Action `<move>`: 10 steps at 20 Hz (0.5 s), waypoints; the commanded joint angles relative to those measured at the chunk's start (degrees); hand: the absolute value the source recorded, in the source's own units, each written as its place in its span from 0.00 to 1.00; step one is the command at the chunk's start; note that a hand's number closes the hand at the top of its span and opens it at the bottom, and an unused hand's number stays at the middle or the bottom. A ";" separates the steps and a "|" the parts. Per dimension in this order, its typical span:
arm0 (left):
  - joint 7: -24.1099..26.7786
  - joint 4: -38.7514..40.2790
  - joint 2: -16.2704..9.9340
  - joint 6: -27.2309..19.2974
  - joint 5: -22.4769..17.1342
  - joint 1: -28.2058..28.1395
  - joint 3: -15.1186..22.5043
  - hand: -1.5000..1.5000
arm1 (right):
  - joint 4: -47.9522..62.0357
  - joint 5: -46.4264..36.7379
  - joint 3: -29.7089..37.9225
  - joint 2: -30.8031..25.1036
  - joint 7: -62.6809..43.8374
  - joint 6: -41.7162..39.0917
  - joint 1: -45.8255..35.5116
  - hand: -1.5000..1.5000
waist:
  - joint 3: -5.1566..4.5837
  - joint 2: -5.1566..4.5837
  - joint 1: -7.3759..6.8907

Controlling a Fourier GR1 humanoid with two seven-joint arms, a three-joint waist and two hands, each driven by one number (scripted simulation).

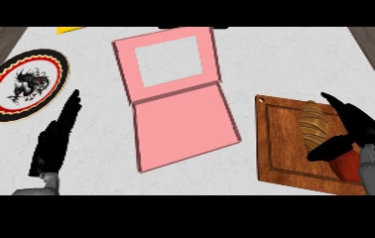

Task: Pick the croissant from the cutting board and place it in the cardboard box

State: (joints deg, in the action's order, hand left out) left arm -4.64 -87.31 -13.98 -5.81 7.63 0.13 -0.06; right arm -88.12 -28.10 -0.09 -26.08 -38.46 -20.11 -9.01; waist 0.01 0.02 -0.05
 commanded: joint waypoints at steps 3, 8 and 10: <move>1.76 2.65 1.01 1.69 2.04 0.93 -1.79 0.50 | 4.04 -3.42 2.08 3.03 2.17 -0.85 -2.67 0.00 | -0.01 -0.02 -0.04; -5.48 -11.26 1.48 2.54 2.28 -5.77 -0.04 0.50 | 5.45 -4.70 1.86 2.55 3.69 -2.82 -1.74 0.00 | 0.01 0.05 -0.26; -5.49 -11.08 1.56 2.88 2.42 -4.52 -0.48 0.50 | 3.10 -6.66 0.71 3.89 4.18 -0.99 2.18 0.00 | 0.00 0.07 -0.08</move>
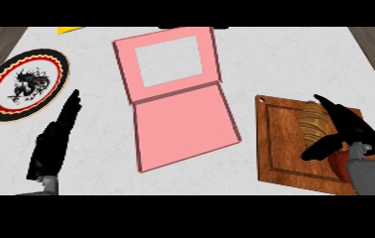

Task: Pick the croissant from the cutting board and place it in the cardboard box

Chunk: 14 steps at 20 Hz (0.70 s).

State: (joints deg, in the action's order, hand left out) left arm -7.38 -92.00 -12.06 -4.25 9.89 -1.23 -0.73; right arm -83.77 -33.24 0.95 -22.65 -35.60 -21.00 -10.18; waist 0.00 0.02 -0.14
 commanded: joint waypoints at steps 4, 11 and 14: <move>4.13 4.22 1.81 0.37 1.45 0.39 -1.66 0.50 | 3.52 -1.45 1.45 2.89 1.58 -1.14 -1.11 1.00 | 0.00 -0.02 0.05; 1.93 2.98 1.58 1.50 0.94 1.56 -1.76 0.50 | 8.88 -11.45 0.47 -0.88 10.05 9.83 -3.11 1.00 | 0.02 -0.11 -0.09; -0.44 0.68 -0.29 3.50 -0.24 1.32 -3.66 0.50 | 5.16 -13.24 -0.10 -0.01 8.58 10.27 -2.32 1.00 | 0.01 -0.01 -0.04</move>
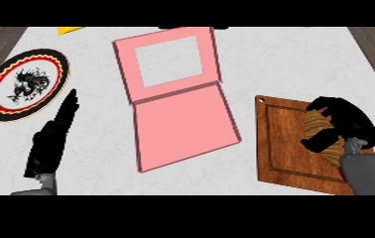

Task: Pick the croissant from the cutting board and place it in the cardboard box

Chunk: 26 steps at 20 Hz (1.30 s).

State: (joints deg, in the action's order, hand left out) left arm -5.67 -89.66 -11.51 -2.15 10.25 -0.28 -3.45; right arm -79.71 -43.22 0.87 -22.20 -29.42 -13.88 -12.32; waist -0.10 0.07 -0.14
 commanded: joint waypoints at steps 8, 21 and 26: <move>0.92 0.23 2.04 1.73 1.36 3.96 4.51 0.50 | -2.55 -3.12 -16.48 -6.75 31.16 -6.50 -13.77 1.00 | 0.36 -2.41 -9.82; 0.67 2.86 1.79 0.95 1.69 5.73 3.12 0.50 | 19.04 10.54 -10.47 -11.19 75.62 -9.89 -34.38 1.00 | 0.22 -1.79 -5.33; -0.76 1.11 1.55 0.91 1.10 3.44 2.39 0.50 | 25.89 18.69 -7.99 -10.29 84.61 -18.08 -39.84 1.00 | 0.21 -1.21 -4.77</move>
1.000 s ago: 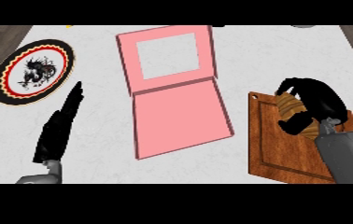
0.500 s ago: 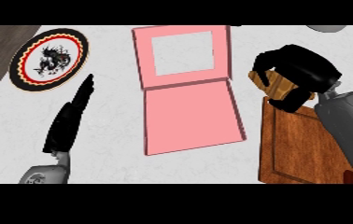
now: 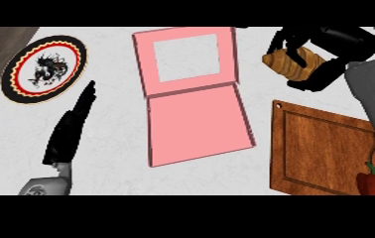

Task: Pick the croissant from the cutting board and place it in the cardboard box

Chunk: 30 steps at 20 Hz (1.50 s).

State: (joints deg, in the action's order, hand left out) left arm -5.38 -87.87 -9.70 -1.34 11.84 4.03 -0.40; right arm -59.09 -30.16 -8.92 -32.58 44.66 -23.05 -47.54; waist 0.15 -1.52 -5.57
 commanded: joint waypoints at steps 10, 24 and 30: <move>-2.74 -2.68 -0.75 -0.26 0.31 -1.62 -0.88 0.50 | 9.16 15.08 -1.60 5.75 4.59 -15.04 -15.76 1.00 | -0.14 1.16 2.93; 0.00 -1.33 0.38 -1.89 1.38 -5.52 -1.83 0.50 | 2.72 13.33 -11.64 20.11 -14.70 -12.02 -19.59 1.00 | -0.17 1.57 4.95; 1.15 -0.41 -0.83 -0.51 -0.17 -2.97 -3.79 0.50 | 8.67 5.85 -15.65 28.66 -16.49 -5.71 -19.84 1.00 | -0.18 1.36 4.68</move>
State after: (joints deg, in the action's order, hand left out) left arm -4.96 -88.96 -10.18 -1.78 11.57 0.20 -3.45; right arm -53.26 -20.53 -22.64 -7.68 28.78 -30.01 -66.55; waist -0.03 -0.08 -0.85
